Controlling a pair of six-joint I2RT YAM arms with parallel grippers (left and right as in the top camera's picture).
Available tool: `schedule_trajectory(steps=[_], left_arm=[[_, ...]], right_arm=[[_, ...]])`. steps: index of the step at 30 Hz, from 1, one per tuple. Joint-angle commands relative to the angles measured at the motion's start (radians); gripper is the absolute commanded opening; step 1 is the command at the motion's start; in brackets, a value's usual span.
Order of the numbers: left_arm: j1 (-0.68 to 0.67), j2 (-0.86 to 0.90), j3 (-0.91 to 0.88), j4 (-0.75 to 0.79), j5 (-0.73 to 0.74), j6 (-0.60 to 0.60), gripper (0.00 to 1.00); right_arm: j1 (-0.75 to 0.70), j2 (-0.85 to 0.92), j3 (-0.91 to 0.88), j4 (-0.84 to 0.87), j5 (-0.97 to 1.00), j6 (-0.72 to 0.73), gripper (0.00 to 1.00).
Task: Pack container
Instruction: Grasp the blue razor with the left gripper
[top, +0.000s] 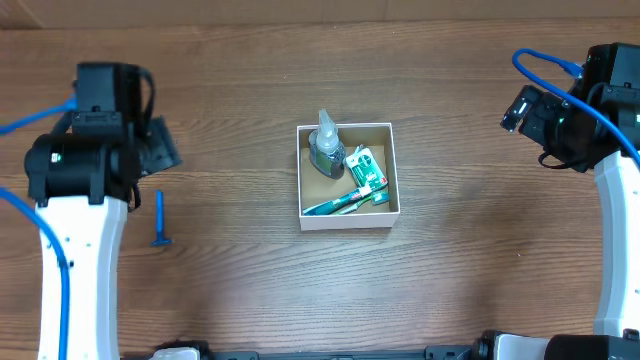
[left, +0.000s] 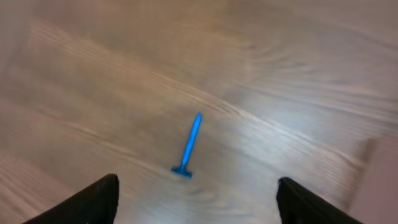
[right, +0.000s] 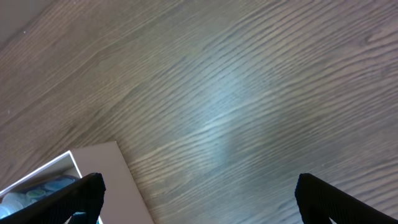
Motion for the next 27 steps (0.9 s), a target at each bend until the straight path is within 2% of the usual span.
schedule_trajectory(steps=[1, 4, 6, 11, 16, 27], left_arm=[[0.143, 0.026, -0.215, 0.122, 0.153, 0.021, 0.89], [0.238, 0.089, -0.34, 0.251, 0.23, 0.106, 0.98], [0.274, 0.15, -0.366, 0.296, 0.275, 0.166, 1.0], [0.285, 0.361, -0.37, 0.314, 0.3, 0.17, 0.95], [0.281, 0.465, -0.37, 0.341, 0.299, 0.174, 0.94], [0.281, 0.513, -0.381, 0.393, 0.299, 0.174, 0.92]], right_arm=[[-0.004, -0.006, -0.001, 0.005, -0.005, -0.003, 1.0], [-0.004, -0.006, -0.001, 0.005, -0.005, -0.003, 1.0], [-0.004, -0.006, -0.001, 0.005, -0.005, -0.003, 1.0], [-0.004, -0.006, -0.001, 0.005, -0.005, -0.003, 1.0], [-0.004, -0.006, -0.001, 0.005, -0.005, -0.003, 1.0], [-0.004, -0.006, -0.001, 0.005, -0.005, -0.003, 1.0]])
